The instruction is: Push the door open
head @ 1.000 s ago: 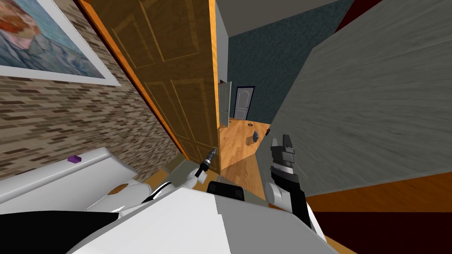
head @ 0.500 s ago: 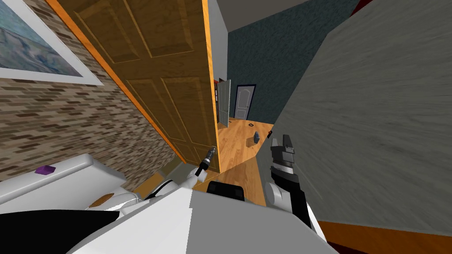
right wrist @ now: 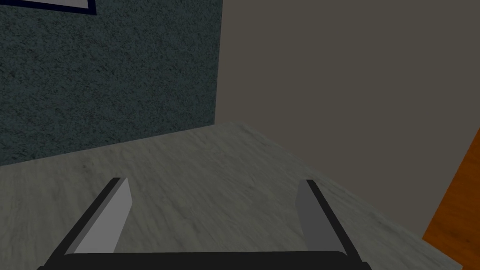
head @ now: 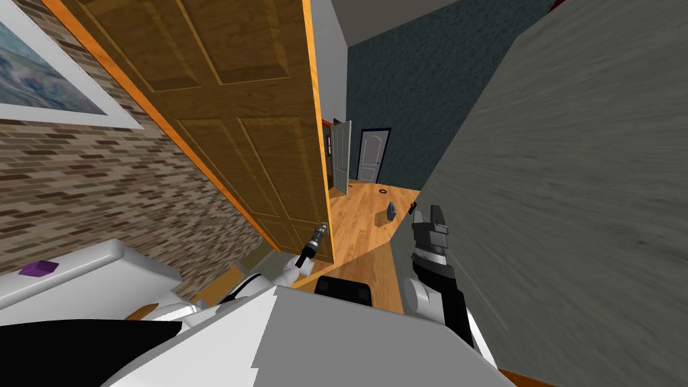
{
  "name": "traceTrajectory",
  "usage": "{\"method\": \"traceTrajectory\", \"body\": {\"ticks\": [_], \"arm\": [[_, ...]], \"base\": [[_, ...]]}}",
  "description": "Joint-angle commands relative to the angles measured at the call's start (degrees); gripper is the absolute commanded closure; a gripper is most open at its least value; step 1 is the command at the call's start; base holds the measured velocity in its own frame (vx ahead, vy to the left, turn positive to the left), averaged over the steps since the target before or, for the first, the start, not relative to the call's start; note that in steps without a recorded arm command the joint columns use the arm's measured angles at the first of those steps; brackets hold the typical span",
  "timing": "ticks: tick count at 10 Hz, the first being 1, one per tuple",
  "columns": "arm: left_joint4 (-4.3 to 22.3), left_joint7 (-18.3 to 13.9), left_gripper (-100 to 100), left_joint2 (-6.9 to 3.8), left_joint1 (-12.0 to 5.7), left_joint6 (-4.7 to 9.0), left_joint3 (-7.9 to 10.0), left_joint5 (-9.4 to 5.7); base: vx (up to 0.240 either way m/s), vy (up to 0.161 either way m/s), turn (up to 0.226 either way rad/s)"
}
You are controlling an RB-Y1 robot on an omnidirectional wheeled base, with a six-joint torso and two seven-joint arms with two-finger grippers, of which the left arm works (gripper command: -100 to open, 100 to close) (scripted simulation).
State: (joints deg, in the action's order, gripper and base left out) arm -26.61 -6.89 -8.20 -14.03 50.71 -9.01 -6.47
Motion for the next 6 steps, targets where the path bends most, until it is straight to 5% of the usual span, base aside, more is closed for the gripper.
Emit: {"method": "traceTrajectory", "body": {"ticks": [1,6], "arm": [[-2.2,0.7,100,-0.61,1.16,-0.91,1.01,-0.47],[-1.9,1.3,100,-0.76,1.15,-1.02,2.48,-1.21]], "base": [[0.11,-0.068,0.041],[0.088,-0.049,0.029]]}}
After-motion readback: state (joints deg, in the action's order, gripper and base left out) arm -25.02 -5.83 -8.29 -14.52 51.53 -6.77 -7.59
